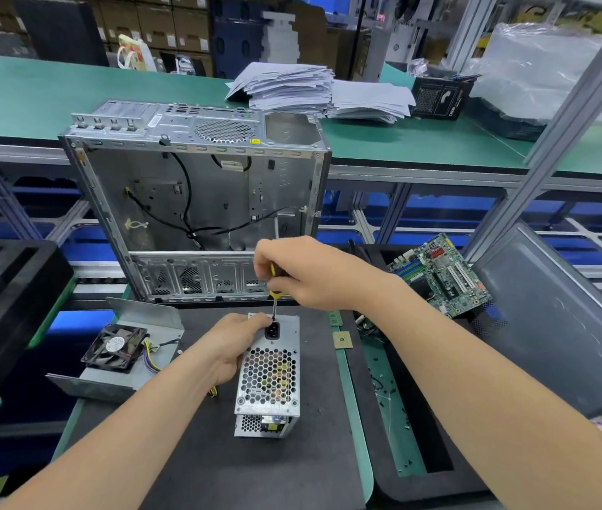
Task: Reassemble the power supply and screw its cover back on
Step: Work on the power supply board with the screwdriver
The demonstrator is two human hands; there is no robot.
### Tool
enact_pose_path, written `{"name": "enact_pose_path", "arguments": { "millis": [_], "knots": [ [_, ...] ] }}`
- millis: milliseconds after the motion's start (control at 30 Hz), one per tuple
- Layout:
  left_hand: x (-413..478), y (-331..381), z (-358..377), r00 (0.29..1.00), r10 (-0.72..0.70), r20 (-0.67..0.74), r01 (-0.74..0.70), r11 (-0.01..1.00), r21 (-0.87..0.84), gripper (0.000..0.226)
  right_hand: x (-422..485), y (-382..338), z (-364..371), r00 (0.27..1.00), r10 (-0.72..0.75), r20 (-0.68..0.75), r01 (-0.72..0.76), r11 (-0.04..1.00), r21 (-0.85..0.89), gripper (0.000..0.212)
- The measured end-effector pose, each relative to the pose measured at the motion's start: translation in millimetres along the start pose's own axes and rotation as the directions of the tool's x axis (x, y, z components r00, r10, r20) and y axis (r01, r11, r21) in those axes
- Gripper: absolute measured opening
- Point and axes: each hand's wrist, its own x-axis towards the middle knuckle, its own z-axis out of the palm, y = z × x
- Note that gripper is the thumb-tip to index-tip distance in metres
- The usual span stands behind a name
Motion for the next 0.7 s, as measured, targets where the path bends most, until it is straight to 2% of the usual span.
{"name": "enact_pose_path", "arguments": {
  "millis": [67, 200, 400, 533, 700],
  "knots": [
    [-0.4, 0.4, 1.2, 1.0, 0.0, -0.002, 0.0, 1.0, 0.002, 0.037, 2.0, 0.4, 2.5, 0.997, 0.05, -0.067, -0.049, 0.999, 0.017, 0.012],
    [-0.8, 1.1, 2.5, 1.0, -0.004, -0.009, 0.004, 1.0, -0.002, 0.033, 5.4, -1.1, 7.6, 0.963, 0.213, -0.166, -0.209, 0.977, 0.038, 0.031],
    [-0.3, 1.2, 4.9, 1.0, -0.014, -0.003, 0.014, 1.0, -0.008, 0.029, 11.7, -1.6, 16.2, 0.886, 0.401, -0.231, -0.384, 0.916, 0.118, 0.03],
    [1.2, 1.7, 4.3, 0.999, -0.03, 0.013, 0.03, 0.999, -0.025, 0.026, 9.6, -0.5, 19.0, 0.878, 0.399, -0.263, -0.39, 0.916, 0.089, 0.031],
    [5.3, 4.5, 3.5, 0.998, -0.048, -0.044, 0.047, 0.999, -0.013, 0.027, -0.4, 7.3, 12.3, 0.828, 0.396, -0.397, -0.353, 0.918, 0.18, 0.027]
  ]
}}
